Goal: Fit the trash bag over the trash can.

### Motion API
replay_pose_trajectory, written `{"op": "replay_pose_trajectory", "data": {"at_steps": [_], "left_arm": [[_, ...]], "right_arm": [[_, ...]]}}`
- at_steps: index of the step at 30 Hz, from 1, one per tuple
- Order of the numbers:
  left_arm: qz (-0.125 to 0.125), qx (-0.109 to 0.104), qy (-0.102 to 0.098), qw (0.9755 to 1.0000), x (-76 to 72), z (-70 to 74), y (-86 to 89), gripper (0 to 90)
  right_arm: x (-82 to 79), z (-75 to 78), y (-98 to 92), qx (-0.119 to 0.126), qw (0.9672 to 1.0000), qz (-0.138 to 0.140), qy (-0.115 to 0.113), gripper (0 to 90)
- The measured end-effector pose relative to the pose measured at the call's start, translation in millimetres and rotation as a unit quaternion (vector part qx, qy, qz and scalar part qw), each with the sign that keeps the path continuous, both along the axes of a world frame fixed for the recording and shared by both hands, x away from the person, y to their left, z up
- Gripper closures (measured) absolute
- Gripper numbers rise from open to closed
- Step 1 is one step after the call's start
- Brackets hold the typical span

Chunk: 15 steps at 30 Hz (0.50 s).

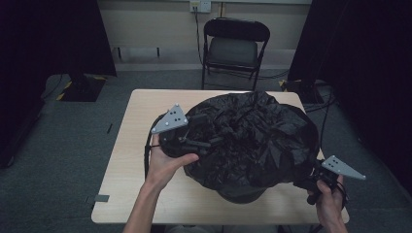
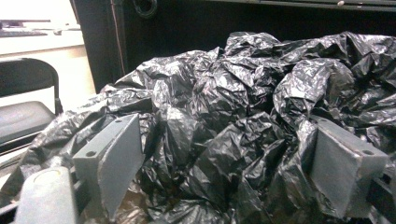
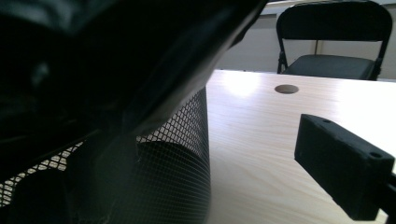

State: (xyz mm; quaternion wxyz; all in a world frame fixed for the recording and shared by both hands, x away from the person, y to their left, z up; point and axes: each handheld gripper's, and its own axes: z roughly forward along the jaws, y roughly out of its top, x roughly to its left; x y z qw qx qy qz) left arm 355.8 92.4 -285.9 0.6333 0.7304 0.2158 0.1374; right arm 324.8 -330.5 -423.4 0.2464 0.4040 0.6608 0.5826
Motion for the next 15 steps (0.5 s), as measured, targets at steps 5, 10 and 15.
{"op": "replay_pose_trajectory", "data": {"at_steps": [5,10,15], "left_arm": [[0.007,-0.005,-0.001,1.0000,-1.2,-1.4,8.2,15.7],[0.014,-0.005,-0.001,0.9999,-3.1,-1.8,20.0,15.6],[0.024,0.001,-0.002,0.9997,-6.9,-3.0,33.5,15.7]], "right_arm": [[0.3,0.2,12.6,-0.003,0.9998,0.019,-0.003,12.3],[3.1,0.2,27.2,-0.007,0.9993,0.035,-0.006,12.3],[4.8,0.8,39.1,-0.012,0.9988,0.046,-0.007,12.0]]}}
